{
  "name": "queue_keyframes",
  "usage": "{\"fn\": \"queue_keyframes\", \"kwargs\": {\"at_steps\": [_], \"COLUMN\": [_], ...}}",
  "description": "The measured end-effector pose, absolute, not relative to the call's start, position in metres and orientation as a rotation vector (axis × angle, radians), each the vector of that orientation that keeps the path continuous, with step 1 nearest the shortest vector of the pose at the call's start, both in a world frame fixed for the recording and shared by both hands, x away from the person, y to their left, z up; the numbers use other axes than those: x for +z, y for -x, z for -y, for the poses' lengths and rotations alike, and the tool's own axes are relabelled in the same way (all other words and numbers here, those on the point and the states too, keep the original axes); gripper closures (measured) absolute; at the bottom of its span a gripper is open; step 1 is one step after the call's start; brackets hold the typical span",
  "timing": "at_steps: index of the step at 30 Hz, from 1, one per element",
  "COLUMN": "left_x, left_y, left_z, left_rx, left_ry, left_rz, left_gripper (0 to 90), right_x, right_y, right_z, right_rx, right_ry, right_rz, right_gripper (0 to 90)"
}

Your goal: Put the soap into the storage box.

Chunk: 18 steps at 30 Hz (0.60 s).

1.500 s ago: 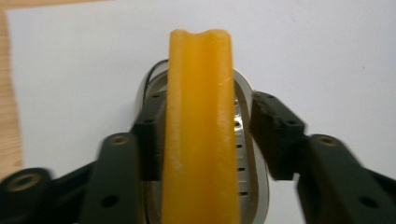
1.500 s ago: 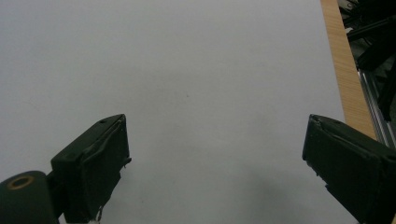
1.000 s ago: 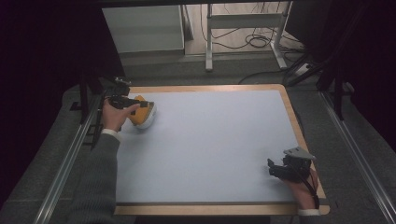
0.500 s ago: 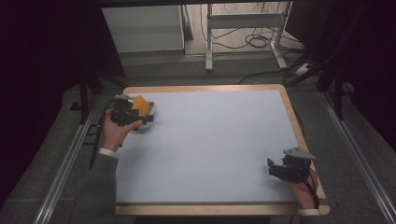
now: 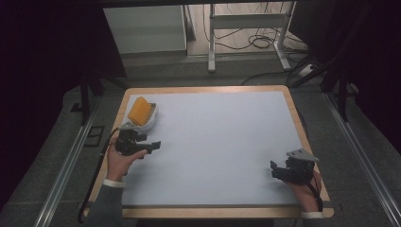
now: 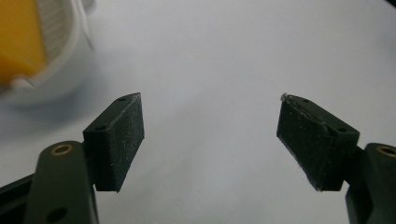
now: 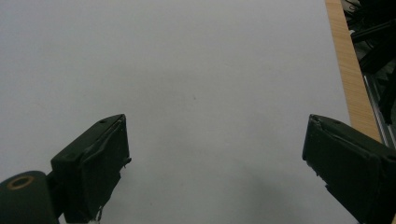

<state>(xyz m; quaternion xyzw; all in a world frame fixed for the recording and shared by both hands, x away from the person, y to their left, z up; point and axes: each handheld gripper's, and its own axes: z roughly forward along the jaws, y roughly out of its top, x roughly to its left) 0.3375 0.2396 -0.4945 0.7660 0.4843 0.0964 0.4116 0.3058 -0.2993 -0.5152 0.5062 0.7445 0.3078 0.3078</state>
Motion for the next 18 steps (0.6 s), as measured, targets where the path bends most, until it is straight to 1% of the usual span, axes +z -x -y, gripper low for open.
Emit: {"fn": "queue_keyframes", "kwargs": {"at_steps": [7, 9, 12, 15, 18], "left_x": [-0.515, -0.516, -0.515, -0.515, -0.516], "left_y": [-0.328, -0.327, -0.326, -0.323, -0.322], "left_z": [-0.242, -0.242, -0.241, -0.240, -0.240], "left_rx": [0.184, 0.198, 0.198, 0.231, 0.230], "left_ry": [-1.931, -1.949, -1.930, -1.886, -1.892], "left_rz": [-1.245, -1.247, -1.242, -1.239, -1.238], "left_gripper": [23.1, 23.0, 23.0, 23.5, 23.6], "right_x": [-0.515, -0.515, -0.515, -0.515, -0.514], "right_y": [-0.306, -0.306, -0.306, -0.306, -0.306], "right_z": [0.300, 0.300, 0.299, 0.298, 0.299], "right_rx": [0.814, 0.814, 0.814, 0.814, 0.823], "right_ry": [-1.337, -1.336, -1.336, -1.332, -1.323], "right_rz": [-1.968, -1.968, -1.969, -1.969, -1.961], "right_gripper": [7.2, 7.2, 7.2, 7.2, 7.1]}}
